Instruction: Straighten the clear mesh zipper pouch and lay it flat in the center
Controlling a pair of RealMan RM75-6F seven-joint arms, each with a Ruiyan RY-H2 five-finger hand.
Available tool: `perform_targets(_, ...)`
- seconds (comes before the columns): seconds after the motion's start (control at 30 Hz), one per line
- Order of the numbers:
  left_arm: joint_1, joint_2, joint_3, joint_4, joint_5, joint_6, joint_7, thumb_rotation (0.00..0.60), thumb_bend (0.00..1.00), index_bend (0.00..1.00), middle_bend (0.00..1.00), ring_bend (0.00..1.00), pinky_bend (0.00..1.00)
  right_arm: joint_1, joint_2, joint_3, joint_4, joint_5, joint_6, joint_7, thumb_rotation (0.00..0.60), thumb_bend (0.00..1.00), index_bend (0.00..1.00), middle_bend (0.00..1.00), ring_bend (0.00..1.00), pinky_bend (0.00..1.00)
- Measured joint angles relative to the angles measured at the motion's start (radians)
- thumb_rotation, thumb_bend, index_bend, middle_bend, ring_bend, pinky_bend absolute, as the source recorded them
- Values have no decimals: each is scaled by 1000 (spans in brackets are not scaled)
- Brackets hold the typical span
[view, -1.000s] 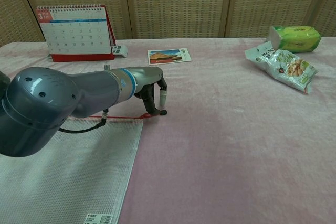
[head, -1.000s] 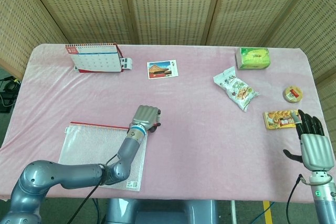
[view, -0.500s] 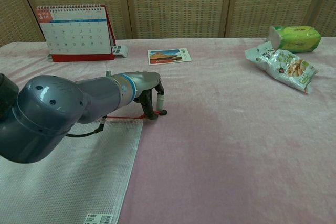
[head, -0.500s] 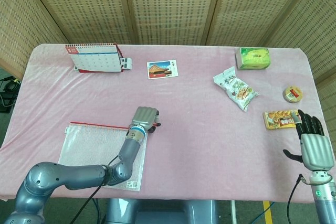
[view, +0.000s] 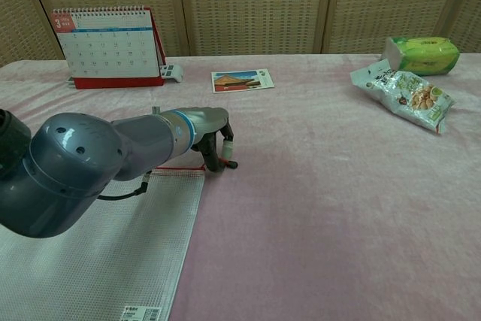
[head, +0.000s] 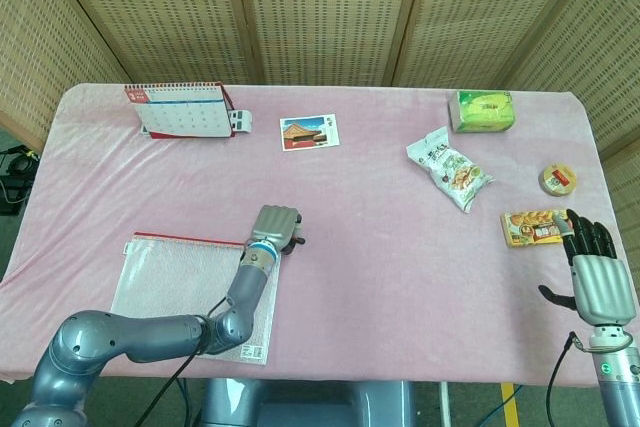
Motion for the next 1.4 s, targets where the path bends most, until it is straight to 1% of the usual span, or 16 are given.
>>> perform_targets(0.1,2,3,-3,-6,3,3,-2,600,541,673,999,922,1000,0,0,-1,0,-1,0,1,600,0,14,0,0,0)
perform_targets(0.27,8,16,-10,-29,14,11,-11,600,646,754,999,921,1000,-1,1,-1,-1,-3,2,2,600,0,14,0,0,0)
perform_targets(0.37,15,34,-16,-62,30,18,-23,600,661,812,999,922,1000,0,2,-3,-2,-3,-1,3,600,0,14,0,0,0)
perform_targets(0.47,28,65,-25,-114,56,27,-49,600,676,851,999,922,1000,2,4,-6,-6,-3,-12,17,600,0,14,0,0,0)
perform_targets(0.6,55,126,-42,-216,107,48,-101,600,685,853,999,922,1000,10,12,-12,-13,-1,-51,56,600,0,25,2,0,0)
perform_targets(0.63,62,139,-46,-239,119,52,-115,600,690,853,999,922,1000,14,15,-14,-15,0,-65,65,600,0,41,41,11,0)
perform_targets(0.7,77,172,-55,-293,154,62,-145,600,693,854,999,922,1000,23,19,-14,-17,0,-87,85,600,0,80,210,148,0)
perform_targets(0.73,83,186,-59,-318,171,67,-158,600,693,854,999,922,1000,32,23,-14,-19,-1,-104,106,600,0,101,355,296,4)
perform_targets(0.77,90,200,-62,-341,189,71,-171,600,693,854,999,922,1000,43,27,-13,-22,-4,-125,132,600,0,118,483,449,49)
perform_targets(0.8,98,217,-67,-371,216,79,-189,600,693,854,999,922,1000,50,30,-12,-24,-5,-136,146,600,0,128,553,532,114)
perform_targets(0.87,110,240,-72,-412,259,94,-211,600,693,854,999,922,1000,79,39,-7,-29,-10,-184,200,600,0,164,702,697,468)
perform_targets(0.97,127,274,-77,-479,320,132,-237,600,693,854,999,922,1000,126,51,4,-37,-10,-263,288,600,0,215,820,820,843)
perform_targets(1.03,137,294,-80,-517,342,153,-252,600,693,854,999,922,1000,162,59,14,-46,-6,-327,354,600,0,250,871,875,959)
perform_targets(1.07,141,302,-81,-532,351,161,-258,600,694,854,999,922,1000,179,63,19,-51,-2,-357,381,600,0,272,895,900,989)
perform_targets(1.17,151,323,-87,-569,386,182,-281,600,694,854,999,922,1000,237,75,37,-75,18,-469,468,600,0,307,928,935,1000)
perform_targets(1.4,158,333,-95,-586,425,198,-335,600,694,854,999,923,1000,399,73,98,-150,101,-713,655,600,0,312,946,965,1000)
